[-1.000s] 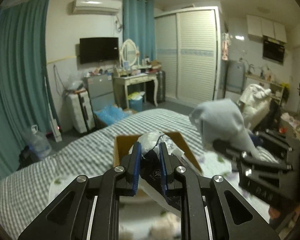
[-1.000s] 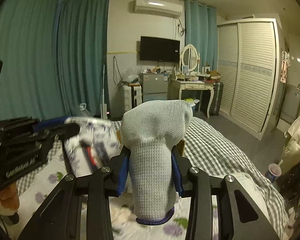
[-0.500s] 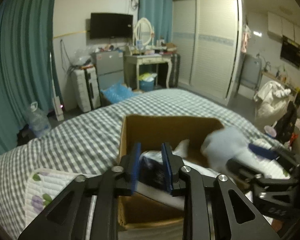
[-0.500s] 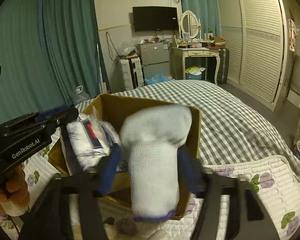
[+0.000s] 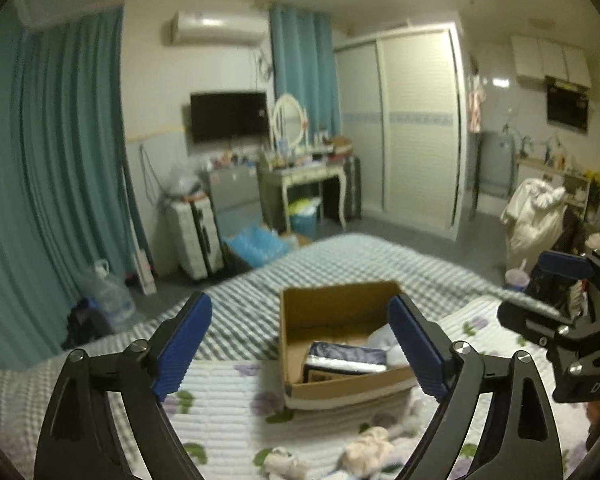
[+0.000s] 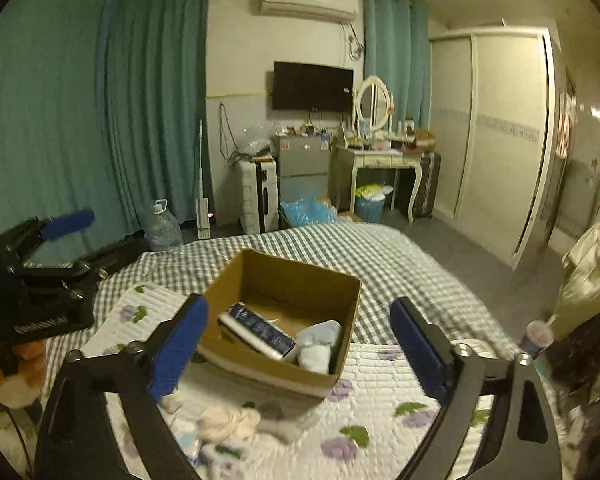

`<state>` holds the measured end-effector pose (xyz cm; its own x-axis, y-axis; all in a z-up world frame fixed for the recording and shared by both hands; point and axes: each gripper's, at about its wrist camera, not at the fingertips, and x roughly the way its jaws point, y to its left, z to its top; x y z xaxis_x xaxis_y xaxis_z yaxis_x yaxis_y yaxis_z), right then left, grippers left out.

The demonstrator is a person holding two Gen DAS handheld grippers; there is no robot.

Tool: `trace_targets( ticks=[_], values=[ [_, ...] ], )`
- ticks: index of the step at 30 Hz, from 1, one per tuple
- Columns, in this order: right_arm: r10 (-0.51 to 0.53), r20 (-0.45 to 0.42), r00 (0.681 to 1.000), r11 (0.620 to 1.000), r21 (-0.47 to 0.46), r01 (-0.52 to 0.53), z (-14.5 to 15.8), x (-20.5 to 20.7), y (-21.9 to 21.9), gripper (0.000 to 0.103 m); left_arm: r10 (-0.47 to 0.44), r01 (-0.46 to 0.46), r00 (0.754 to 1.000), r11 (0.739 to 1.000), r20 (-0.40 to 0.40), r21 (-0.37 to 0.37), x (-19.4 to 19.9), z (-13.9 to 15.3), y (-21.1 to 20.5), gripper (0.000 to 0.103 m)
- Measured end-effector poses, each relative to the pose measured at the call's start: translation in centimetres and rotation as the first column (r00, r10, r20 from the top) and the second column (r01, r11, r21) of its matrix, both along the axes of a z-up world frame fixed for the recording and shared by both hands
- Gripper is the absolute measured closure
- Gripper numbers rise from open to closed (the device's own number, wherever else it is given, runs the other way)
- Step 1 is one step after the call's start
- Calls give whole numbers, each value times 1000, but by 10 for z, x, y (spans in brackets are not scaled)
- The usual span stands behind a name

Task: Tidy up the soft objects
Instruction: 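Move both open tools back toward the remaining items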

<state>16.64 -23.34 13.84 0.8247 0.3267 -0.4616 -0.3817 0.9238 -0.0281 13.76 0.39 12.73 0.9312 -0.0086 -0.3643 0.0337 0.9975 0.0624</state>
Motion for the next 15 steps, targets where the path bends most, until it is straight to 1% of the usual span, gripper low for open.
trace_targets(
  ticks=[2, 3, 4, 5, 7, 10, 12, 13, 15],
  values=[
    [-2, 19, 1000, 1000, -23, 3, 14, -32, 3, 0, -9, 9, 1000, 1000, 24, -1, -26, 9, 4, 11],
    [-1, 22, 1000, 1000, -24, 1, 16, -40, 4, 0, -11, 11, 1000, 1000, 28, -3, -37, 10, 7, 11],
    [2, 22, 1000, 1000, -23, -1, 17, -52, 5, 0, -11, 11, 1000, 1000, 21, 0, -49, 8, 10, 11],
    [4, 16, 1000, 1000, -20, -4, 17, -65, 6, 0, -12, 12, 1000, 1000, 14, 2, -52, 6, 10, 11],
    [11, 3, 1000, 1000, -8, -11, 13, -80, 7, 0, -13, 13, 1000, 1000, -9, 24, -65, -7, 14, 11],
    [35, -30, 999, 999, 1, -35, -11, -100, 10, 0, -7, 8, 999, 1000, -54, 27, -72, -36, 17, 11],
    [39, -54, 998, 999, -11, -40, -30, -103, 15, 0, 0, 0, 997, 1000, -76, 1, -78, -59, 21, 11],
    [43, -64, 997, 999, -19, -44, -42, -102, 17, 0, 8, -9, 996, 1000, -91, -12, -78, -75, 26, 11],
    [40, -92, 995, 998, -35, -44, -70, -99, 26, 0, 25, -28, 993, 999, -118, -25, -76, -99, 30, 11]
  ],
)
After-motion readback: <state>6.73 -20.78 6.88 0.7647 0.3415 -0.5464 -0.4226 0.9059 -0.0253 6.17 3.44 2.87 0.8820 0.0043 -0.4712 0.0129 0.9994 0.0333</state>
